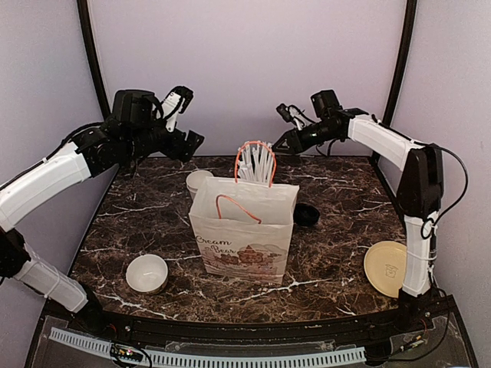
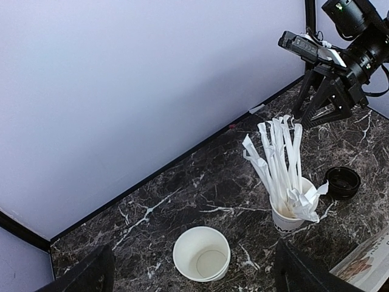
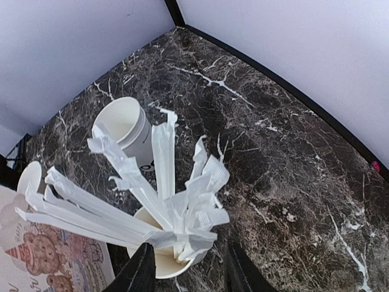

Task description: Pack the takeout coffee

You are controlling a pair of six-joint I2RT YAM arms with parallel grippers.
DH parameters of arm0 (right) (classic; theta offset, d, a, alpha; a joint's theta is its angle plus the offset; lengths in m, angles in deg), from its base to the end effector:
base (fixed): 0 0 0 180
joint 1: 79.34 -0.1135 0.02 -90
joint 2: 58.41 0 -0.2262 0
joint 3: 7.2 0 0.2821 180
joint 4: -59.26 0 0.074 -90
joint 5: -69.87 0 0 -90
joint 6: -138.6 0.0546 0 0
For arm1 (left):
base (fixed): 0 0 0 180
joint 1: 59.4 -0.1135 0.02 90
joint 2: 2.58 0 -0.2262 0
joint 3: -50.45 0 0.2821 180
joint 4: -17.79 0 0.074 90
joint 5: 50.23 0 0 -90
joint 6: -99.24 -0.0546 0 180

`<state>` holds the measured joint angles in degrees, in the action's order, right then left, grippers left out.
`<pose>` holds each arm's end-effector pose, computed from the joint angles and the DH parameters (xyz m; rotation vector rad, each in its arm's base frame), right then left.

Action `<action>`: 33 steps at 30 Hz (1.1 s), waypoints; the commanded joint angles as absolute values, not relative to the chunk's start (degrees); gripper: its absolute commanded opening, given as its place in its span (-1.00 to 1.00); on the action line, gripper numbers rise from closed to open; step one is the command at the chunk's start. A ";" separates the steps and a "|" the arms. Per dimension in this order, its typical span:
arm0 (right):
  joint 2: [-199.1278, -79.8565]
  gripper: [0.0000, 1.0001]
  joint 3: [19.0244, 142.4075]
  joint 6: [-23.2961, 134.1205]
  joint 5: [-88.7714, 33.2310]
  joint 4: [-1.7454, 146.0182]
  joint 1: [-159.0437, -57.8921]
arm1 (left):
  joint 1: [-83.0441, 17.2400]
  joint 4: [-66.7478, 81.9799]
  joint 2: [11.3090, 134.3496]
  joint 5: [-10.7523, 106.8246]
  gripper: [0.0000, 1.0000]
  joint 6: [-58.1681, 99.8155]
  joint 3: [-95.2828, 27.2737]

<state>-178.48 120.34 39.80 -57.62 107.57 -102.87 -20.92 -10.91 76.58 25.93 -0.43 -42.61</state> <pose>0.4468 0.2308 0.2692 -0.9521 2.0429 0.8802 0.3010 -0.2226 0.3710 0.5857 1.7269 -0.1344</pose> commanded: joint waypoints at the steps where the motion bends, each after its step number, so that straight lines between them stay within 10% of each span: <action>1: -180.99 -0.30 123.40 42.10 -57.92 104.76 -102.56 | -21.48 -10.61 76.10 26.87 0.86 0.48 -43.68; 22: -173.13 -1.00 116.24 43.63 -58.13 102.22 -102.78 | -21.70 -10.45 75.47 27.90 0.86 1.12 -42.03; 33: -163.71 -1.00 115.86 41.74 -56.78 103.47 -103.50 | -21.81 -9.55 76.03 27.70 0.86 -0.51 -42.09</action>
